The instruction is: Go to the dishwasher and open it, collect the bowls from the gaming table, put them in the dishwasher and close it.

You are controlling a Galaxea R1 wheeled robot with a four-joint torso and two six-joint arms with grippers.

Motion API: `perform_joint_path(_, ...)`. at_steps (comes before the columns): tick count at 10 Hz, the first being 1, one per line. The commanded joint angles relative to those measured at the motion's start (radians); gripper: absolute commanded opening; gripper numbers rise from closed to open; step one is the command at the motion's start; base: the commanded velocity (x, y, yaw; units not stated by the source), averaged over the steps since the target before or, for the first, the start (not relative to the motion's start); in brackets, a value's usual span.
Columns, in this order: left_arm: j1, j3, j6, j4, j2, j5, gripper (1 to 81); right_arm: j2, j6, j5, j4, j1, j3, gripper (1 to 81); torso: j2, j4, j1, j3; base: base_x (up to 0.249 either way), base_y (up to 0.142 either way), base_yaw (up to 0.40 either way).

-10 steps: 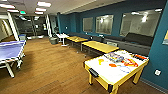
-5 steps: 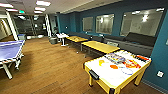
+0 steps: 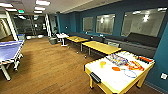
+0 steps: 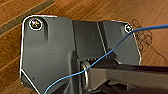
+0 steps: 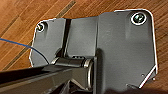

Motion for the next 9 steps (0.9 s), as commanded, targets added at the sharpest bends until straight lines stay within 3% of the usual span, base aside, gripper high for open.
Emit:
perform_joint_path(1, -0.044, 0.007, 0.001, 0.006, 0.001, 0.047, 81.1, 0.007, 0.003, -0.046, 0.002, 0.049, 0.004, 81.1, 0.000, 0.000, 0.000, 0.000, 0.130, 0.074, 0.000)
perform_joint_path(9, -0.045, 0.007, 0.001, 0.006, 0.004, 0.047, 81.1, 0.007, 0.003, -0.046, 0.000, 0.050, 0.006, 81.1, 0.000, 0.000, -0.001, 0.000, 0.131, 0.074, 0.000)
